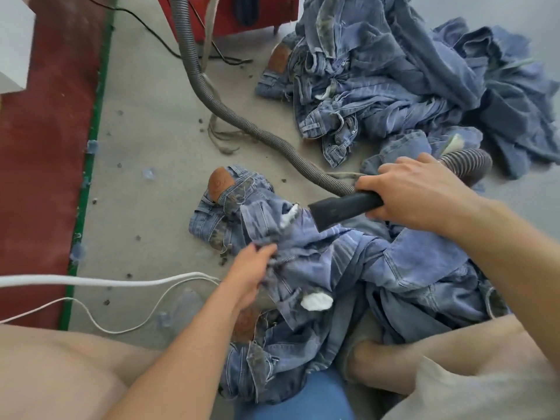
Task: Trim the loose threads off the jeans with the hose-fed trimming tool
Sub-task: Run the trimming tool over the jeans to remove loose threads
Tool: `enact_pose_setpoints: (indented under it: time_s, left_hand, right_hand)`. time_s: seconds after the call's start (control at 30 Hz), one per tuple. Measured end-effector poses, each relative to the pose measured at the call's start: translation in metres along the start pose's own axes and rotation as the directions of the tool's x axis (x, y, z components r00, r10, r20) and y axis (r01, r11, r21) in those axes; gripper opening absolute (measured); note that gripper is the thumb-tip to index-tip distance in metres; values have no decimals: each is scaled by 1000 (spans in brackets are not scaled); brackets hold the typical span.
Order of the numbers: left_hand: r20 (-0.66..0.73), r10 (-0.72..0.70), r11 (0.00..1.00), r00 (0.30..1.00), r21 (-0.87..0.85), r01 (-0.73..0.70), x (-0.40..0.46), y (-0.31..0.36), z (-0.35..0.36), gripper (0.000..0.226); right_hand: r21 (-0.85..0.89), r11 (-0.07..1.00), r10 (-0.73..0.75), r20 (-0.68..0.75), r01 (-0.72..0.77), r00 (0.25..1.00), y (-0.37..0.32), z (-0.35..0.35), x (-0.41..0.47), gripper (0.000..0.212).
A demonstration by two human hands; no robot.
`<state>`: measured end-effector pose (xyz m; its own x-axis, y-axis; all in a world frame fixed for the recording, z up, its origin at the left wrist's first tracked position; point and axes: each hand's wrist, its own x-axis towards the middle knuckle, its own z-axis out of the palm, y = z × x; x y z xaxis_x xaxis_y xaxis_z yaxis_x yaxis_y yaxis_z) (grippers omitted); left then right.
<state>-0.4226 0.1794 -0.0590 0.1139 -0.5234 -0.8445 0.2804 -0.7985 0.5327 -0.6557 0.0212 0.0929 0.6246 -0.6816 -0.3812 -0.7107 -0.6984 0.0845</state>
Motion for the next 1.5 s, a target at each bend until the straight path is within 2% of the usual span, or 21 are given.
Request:
enact_pose_setpoints:
  time_s: [0.03,0.07,0.1,0.13,0.2,0.23,0.3,0.33,0.37,0.4,0.47,0.6,0.8,0.97,1.07,1.13,1.2,1.3,1.4,1.5]
  left_hand:
    - [50,13,969,999,-246,0,3,9,-3,29]
    - [130,38,895,991,-445,23,5,17,-5,37]
    - [200,61,831,978,-552,61,5,22,-6,48]
    - [264,73,807,962,-583,99,4,26,-5,59]
    - [382,48,840,923,-515,170,3,25,0,79]
    - [413,-13,891,911,-409,198,1,24,4,82]
    - [351,-189,970,917,-76,229,-5,23,15,69]
    - [295,-238,971,925,48,235,-6,22,20,55]
    - [258,-253,967,933,86,238,-5,21,26,40]
    - [236,-239,971,942,50,234,-4,20,30,27]
    - [213,-177,974,961,-104,203,-2,22,36,19]
    - [271,-98,929,958,-321,186,1,24,45,31]
    - [389,-40,802,920,-537,261,6,18,53,41]
    - [423,18,797,906,-553,242,9,22,50,39]
    - [408,98,854,908,-502,134,4,33,37,35]
    - [445,155,878,882,-472,84,-2,46,24,48]
    - [498,189,872,846,-481,89,-12,60,10,67]
    - [591,204,875,781,-468,126,-27,74,-5,90]
    - [648,208,866,733,-470,170,-37,76,-6,96]
    - [615,185,874,766,-460,158,-39,73,-7,88]
  right_hand:
    - [6,1000,2,7,-2,1000,0,1,-2,31]
    - [18,1000,9,9,-9,1000,2,2,-4,31]
    - [32,999,19,4,-19,1000,4,2,-6,31]
    - [47,998,30,-3,-30,1000,6,3,-8,31]
    - [71,996,52,-15,-51,999,12,4,-12,33]
    - [78,995,59,-17,-58,998,15,4,-14,34]
    - [83,994,72,-12,-71,997,19,4,-16,36]
    - [79,994,75,-6,-74,997,21,4,-17,35]
    - [78,994,75,4,-75,997,22,5,-18,34]
    - [81,994,74,14,-75,997,22,5,-19,33]
    - [88,994,70,26,-72,997,25,7,-21,34]
    - [137,987,86,10,-86,996,33,4,-25,37]
    - [198,973,119,15,-120,993,53,2,-29,33]
    - [35,998,48,51,-50,998,23,10,-21,28]
    - [106,994,-17,-30,20,999,7,11,-16,32]
    - [255,966,-24,-84,45,996,6,7,-13,33]
    - [369,929,3,-73,24,997,15,1,-8,39]
    - [314,949,36,-5,-32,999,26,-9,-8,40]
    - [248,968,-51,8,48,999,5,-14,-11,33]
    - [243,958,-137,-71,150,988,-22,-13,-11,39]
